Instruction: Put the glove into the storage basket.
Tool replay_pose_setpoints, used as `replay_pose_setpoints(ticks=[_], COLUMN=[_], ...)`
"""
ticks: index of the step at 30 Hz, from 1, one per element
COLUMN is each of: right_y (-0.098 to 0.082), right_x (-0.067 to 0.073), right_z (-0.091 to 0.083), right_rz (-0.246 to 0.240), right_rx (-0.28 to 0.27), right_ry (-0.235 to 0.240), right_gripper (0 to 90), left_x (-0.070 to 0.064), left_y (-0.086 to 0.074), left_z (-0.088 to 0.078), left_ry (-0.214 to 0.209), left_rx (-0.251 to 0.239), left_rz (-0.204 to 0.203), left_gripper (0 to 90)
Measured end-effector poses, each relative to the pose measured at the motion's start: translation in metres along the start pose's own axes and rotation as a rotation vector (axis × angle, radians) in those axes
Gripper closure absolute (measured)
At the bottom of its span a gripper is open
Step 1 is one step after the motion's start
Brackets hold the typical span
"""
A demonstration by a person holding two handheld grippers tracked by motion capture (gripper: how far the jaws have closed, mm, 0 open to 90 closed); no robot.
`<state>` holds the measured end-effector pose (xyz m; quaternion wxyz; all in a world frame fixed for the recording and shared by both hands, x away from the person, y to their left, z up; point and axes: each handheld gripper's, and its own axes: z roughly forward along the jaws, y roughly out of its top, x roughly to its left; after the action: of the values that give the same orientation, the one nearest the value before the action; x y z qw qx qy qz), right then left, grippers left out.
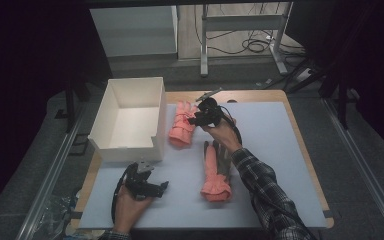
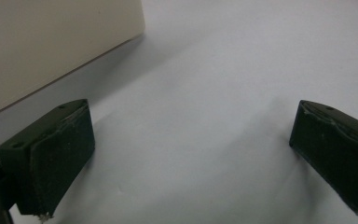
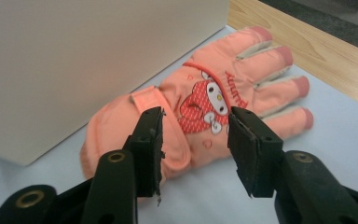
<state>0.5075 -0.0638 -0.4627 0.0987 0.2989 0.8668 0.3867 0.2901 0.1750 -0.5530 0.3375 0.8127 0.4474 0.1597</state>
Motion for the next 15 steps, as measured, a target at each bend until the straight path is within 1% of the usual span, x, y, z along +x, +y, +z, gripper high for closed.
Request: replay_pose_setpoints(ticks=[2, 3, 4, 6, 12, 14, 15], right_y=[0.004, 0.007, 0.007, 0.009, 0.008, 0.007, 0.006], right_x=[-0.002, -0.004, -0.004, -0.006, -0.01, -0.011, -0.011], right_z=[0.008, 0.017, 0.017, 0.025, 0.049, 0.055, 0.059], right_rz=[0.0, 0.004, 0.004, 0.014, 0.011, 0.022, 0.013], right_rx=[0.013, 0.021, 0.021, 0.029, 0.065, 0.078, 0.09], right_ry=[-0.001, -0.002, -0.002, -0.002, -0.022, -0.014, -0.016], right_gripper=[56.9, 57.5, 57.5, 57.0, 54.6, 54.6, 55.3], left_x=[0.0, 0.0, 0.0, 0.0, 0.0, 0.0, 0.0], left_y=[0.0, 0.0, 0.0, 0.0, 0.0, 0.0, 0.0], left_z=[0.0, 0.0, 0.0, 0.0, 0.0, 0.0, 0.0], left_ry=[0.0, 0.0, -0.001, -0.001, -0.001, -0.001, -0.001], left_rx=[0.0, 0.0, -0.001, -0.001, -0.001, -0.001, -0.001], left_rz=[0.0, 0.0, -0.001, -0.001, -0.001, -0.001, -0.001], left_gripper=[0.1, 0.1, 0.1, 0.1, 0.1, 0.1, 0.1])
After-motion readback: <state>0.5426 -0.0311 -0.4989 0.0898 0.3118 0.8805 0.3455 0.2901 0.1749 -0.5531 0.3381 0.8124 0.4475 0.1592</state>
